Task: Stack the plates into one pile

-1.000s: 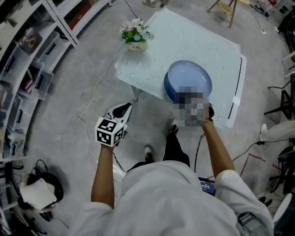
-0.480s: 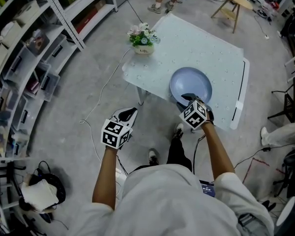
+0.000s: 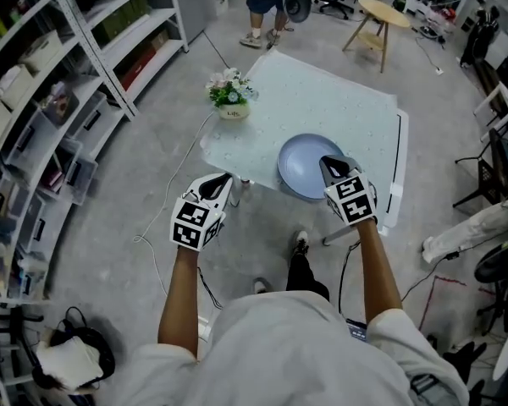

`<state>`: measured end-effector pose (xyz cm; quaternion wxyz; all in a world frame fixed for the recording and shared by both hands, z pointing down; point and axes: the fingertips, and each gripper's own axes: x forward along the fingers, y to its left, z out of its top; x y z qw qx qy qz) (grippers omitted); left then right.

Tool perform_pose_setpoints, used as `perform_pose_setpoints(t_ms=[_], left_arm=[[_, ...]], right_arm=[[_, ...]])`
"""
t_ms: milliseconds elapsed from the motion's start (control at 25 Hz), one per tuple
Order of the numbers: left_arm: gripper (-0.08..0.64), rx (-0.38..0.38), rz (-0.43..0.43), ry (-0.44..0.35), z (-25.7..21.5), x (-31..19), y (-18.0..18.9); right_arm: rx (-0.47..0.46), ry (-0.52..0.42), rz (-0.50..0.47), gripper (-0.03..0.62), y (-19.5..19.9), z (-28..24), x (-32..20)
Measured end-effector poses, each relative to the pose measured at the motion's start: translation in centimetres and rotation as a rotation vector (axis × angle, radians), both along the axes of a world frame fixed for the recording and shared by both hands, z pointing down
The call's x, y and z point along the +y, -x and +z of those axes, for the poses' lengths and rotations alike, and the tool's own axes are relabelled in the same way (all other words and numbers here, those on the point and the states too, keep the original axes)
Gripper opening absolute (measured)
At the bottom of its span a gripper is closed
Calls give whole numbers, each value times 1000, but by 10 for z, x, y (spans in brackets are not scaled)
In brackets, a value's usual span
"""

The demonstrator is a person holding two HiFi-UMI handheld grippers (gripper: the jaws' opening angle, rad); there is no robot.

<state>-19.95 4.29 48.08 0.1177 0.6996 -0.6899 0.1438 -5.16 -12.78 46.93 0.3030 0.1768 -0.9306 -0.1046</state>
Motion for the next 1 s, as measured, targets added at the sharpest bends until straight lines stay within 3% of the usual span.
perform_pose_setpoints(t_ms=[240,520,720,1000], left_arm=[[29,-102,14,-123,-76,-27,-7],[29,-172,45,-243,-151,-35,-32],[29,-244,61,-271,-167,-30,-56],[29,-254,80,-273,-169,-27,-73]], right_arm=[[-148,-75,43,14,-30,-77,3],[-220,-147,58,14,-67,-134,16],[-272,-160,71,12,-88,-154,31],[-306,-173,60,12,-95,-170,40]])
